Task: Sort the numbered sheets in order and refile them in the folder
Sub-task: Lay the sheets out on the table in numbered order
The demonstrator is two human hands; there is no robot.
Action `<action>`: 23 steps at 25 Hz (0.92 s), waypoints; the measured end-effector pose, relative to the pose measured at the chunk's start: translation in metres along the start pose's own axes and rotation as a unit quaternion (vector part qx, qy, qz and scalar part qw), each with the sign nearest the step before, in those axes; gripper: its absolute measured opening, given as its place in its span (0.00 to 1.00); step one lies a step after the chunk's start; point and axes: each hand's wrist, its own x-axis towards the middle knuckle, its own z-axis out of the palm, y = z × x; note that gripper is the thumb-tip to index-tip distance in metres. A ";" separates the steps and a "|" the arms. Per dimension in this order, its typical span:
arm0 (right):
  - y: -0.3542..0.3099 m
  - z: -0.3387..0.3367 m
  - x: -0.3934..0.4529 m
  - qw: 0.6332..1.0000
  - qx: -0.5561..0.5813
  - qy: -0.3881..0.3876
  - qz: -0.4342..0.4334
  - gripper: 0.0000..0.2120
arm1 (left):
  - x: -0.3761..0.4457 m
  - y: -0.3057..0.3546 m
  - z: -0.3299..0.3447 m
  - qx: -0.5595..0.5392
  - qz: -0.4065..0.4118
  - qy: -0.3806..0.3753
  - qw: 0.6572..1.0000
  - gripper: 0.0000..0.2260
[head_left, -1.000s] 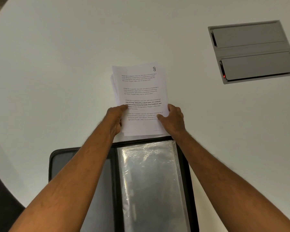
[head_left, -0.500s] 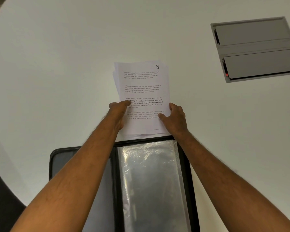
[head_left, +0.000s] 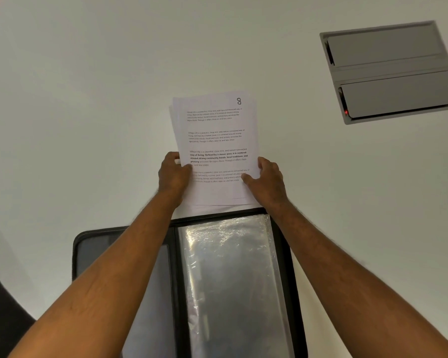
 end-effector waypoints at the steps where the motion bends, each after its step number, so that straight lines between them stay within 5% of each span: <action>1: 0.000 -0.001 -0.001 1.000 0.023 -0.006 0.005 0.34 | -0.002 -0.002 -0.001 0.008 0.021 -0.010 1.000 0.14; 12: 0.018 -0.052 -0.077 0.920 0.373 -0.002 0.121 0.26 | -0.082 -0.007 -0.041 -0.124 0.010 -0.111 0.986 0.13; 17: 0.023 -0.071 -0.138 0.912 0.401 -0.013 0.085 0.09 | -0.149 -0.034 -0.047 -0.107 0.024 -0.196 0.975 0.13; 23: 0.048 -0.092 -0.205 0.937 0.345 0.052 0.020 0.13 | -0.205 -0.033 -0.035 -0.040 0.081 -0.246 0.965 0.19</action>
